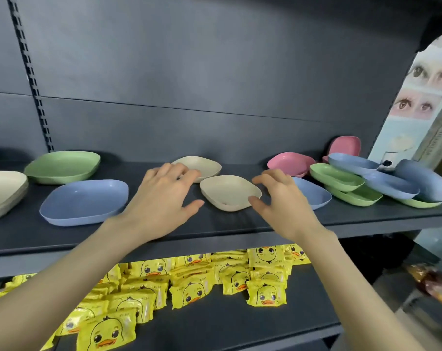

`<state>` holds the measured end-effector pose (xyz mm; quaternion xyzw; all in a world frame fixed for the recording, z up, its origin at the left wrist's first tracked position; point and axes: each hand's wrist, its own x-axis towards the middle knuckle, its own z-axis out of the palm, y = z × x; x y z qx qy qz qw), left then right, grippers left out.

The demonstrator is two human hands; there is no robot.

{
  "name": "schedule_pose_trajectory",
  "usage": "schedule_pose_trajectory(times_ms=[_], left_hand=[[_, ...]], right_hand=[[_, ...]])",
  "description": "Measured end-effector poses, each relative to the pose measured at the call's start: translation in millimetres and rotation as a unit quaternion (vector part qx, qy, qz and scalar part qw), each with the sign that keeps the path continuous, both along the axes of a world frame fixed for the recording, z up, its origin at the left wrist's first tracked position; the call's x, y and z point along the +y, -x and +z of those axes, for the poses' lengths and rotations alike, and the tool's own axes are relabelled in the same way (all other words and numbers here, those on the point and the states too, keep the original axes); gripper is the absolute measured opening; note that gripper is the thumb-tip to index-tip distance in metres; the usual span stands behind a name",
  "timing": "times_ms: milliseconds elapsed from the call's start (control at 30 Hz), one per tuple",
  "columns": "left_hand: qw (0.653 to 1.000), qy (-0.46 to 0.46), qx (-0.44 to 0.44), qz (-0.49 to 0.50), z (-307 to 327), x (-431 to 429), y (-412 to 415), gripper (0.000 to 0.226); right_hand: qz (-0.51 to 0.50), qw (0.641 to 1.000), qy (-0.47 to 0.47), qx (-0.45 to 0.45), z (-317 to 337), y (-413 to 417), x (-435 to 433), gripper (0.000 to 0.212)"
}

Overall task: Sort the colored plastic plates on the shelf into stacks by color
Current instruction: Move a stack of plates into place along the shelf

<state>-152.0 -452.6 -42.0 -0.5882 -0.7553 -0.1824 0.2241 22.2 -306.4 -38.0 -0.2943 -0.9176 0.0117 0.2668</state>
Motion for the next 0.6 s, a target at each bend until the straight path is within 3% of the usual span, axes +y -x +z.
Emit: schedule_pose_trajectory(times_ms=[400, 600], left_hand=[[0.995, 0.023, -0.077, 0.054, -15, 70, 54, 0.056], [0.987, 0.091, -0.116, 0.071, -11, 112, 102, 0.058]], right_hand=[[0.042, 0.996, 0.075, -0.034, -14, 53, 79, 0.042], [0.034, 0.979, 0.163, -0.117, -19, 100, 118, 0.073]])
